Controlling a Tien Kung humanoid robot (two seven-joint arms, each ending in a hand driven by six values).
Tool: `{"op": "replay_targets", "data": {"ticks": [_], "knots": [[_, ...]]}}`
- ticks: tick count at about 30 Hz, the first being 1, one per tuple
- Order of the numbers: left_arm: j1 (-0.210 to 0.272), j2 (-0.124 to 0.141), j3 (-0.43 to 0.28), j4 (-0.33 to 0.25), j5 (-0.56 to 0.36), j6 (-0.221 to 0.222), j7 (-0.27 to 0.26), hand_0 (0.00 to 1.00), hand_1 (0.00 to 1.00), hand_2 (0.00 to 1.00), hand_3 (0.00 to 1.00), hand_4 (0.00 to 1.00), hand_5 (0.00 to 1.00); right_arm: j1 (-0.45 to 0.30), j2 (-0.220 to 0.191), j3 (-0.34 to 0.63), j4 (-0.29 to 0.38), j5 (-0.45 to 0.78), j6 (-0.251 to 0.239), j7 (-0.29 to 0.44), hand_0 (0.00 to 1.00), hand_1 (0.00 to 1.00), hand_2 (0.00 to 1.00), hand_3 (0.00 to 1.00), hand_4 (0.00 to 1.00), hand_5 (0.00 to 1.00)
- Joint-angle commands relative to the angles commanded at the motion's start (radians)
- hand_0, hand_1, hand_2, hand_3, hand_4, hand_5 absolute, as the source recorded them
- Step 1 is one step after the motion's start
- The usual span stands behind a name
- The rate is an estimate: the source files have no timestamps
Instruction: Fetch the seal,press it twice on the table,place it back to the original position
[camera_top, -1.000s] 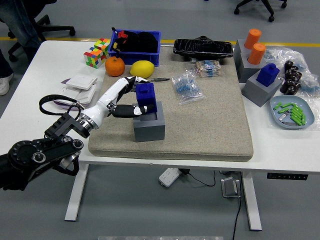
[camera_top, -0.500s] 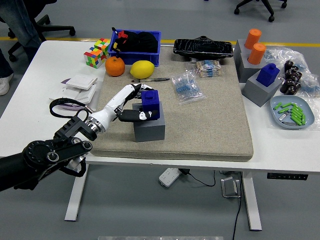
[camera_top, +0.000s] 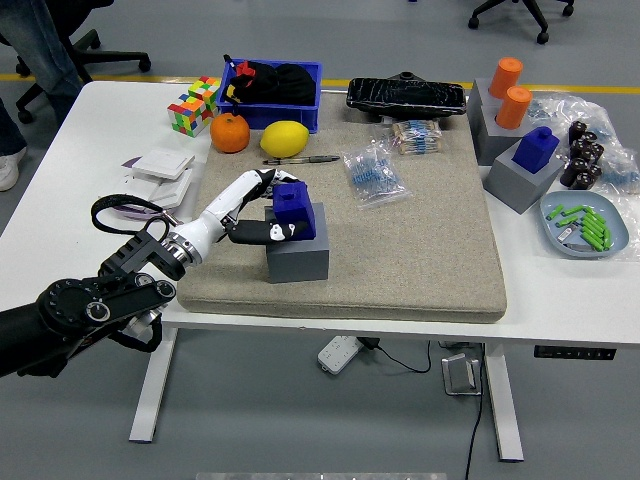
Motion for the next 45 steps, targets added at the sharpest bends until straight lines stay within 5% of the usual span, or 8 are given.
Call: {"op": "replay_targets", "data": {"ticks": [45], "knots": [[-0.055, 0.04, 0.047, -0.034, 0.048, -0.034, 0.044, 0.642, 0.512, 0.461, 0.578, 0.746, 0.002, 0.001, -0.003, 0.004, 0.0, 0.0, 0.0, 0.0, 0.734, 0.684, 0.652, 0.622, 0.725, 0.518]]}}
